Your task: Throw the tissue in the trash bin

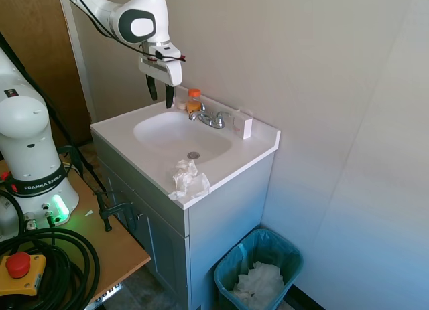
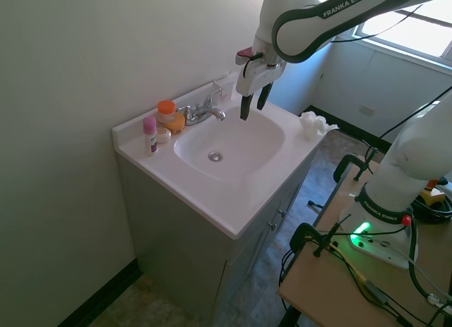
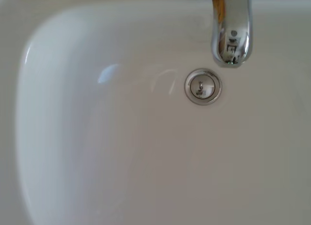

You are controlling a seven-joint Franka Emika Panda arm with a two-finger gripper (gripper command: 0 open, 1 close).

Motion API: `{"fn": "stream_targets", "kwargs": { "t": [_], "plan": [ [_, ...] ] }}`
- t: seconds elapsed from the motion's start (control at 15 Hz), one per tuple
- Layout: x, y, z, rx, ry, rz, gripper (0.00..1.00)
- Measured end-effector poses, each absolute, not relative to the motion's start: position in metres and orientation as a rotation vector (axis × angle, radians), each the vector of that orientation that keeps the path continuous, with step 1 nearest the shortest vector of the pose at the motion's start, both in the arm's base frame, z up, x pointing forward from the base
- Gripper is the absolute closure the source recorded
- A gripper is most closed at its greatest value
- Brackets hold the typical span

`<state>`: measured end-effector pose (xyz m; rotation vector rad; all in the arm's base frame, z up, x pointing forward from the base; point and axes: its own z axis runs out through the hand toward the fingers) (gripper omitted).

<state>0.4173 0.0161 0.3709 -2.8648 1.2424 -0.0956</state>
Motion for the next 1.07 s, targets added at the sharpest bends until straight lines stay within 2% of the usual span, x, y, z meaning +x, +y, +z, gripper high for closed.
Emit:
{"fn": "stream_targets", "kwargs": {
  "t": [0.4, 0.67, 1.07],
  "plan": [
    [0.416, -0.031, 0.380, -2.723, 1.492, -0.171, 0.00],
    [0.375, -0.111, 0.380, -2.591, 1.727, -0.232, 0.00],
    [0.323, -0.208, 0.354, -2.467, 2.002, -0.269, 0.00]
  ]
}}
